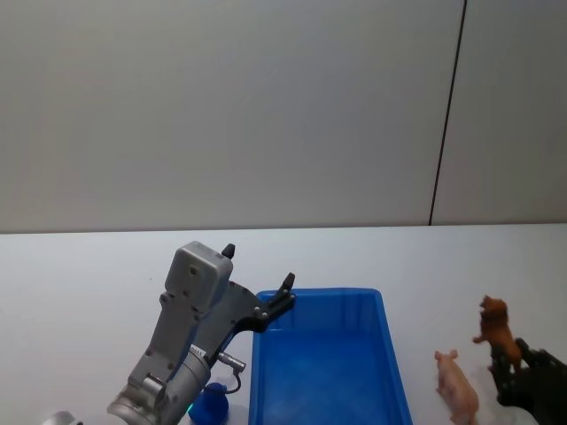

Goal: Pick up the two dolls from the table and place them into the box.

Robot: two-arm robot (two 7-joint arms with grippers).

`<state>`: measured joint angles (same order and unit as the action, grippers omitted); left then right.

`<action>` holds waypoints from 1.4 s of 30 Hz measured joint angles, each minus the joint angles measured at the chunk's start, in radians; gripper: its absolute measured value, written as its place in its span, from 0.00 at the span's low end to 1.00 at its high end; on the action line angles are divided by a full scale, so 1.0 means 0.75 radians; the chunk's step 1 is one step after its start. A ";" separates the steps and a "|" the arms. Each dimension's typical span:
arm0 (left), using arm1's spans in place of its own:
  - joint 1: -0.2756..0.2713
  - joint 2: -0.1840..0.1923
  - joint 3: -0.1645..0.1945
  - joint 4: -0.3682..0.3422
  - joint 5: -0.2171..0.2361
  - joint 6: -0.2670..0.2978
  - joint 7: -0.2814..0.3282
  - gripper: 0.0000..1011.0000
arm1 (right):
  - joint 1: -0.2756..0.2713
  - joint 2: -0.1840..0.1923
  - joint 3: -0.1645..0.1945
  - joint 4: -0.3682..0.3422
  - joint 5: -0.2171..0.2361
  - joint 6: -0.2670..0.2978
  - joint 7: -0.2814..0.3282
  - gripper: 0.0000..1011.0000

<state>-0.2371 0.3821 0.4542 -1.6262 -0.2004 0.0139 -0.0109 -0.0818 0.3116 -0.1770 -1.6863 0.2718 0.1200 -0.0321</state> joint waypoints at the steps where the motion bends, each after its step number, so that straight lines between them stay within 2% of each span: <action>1: 0.000 0.000 0.000 0.000 0.000 0.000 0.000 0.99 | 0.002 0.000 0.000 -0.002 -0.002 -0.005 0.009 0.28; 15: 0.000 0.000 0.000 0.000 0.000 0.000 0.000 0.99 | 0.079 -0.043 -0.037 -0.026 -0.029 -0.056 0.230 0.28; 28: 0.000 0.000 0.000 0.000 0.000 0.000 0.000 0.99 | 0.183 -0.120 -0.097 0.048 -0.050 -0.057 0.455 0.29; 34: 0.000 0.000 0.000 0.000 0.000 0.000 0.000 0.99 | 0.227 -0.152 -0.122 0.100 -0.060 -0.051 0.535 0.45; 36: 0.000 0.000 0.000 0.000 0.000 0.000 0.000 0.99 | 0.247 -0.166 -0.132 0.124 -0.065 -0.048 0.560 0.57; 37: 0.000 0.000 0.000 0.000 0.000 0.000 0.000 0.99 | 0.251 -0.169 -0.134 0.130 -0.066 -0.048 0.564 0.57; 42: 0.000 0.000 0.000 0.000 0.000 0.000 0.000 0.99 | 0.272 -0.184 -0.142 0.161 -0.072 -0.044 0.571 0.72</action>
<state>-0.2371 0.3821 0.4542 -1.6262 -0.2004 0.0139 -0.0109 0.1221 0.1738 -0.2832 -1.5652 0.2176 0.0866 0.3965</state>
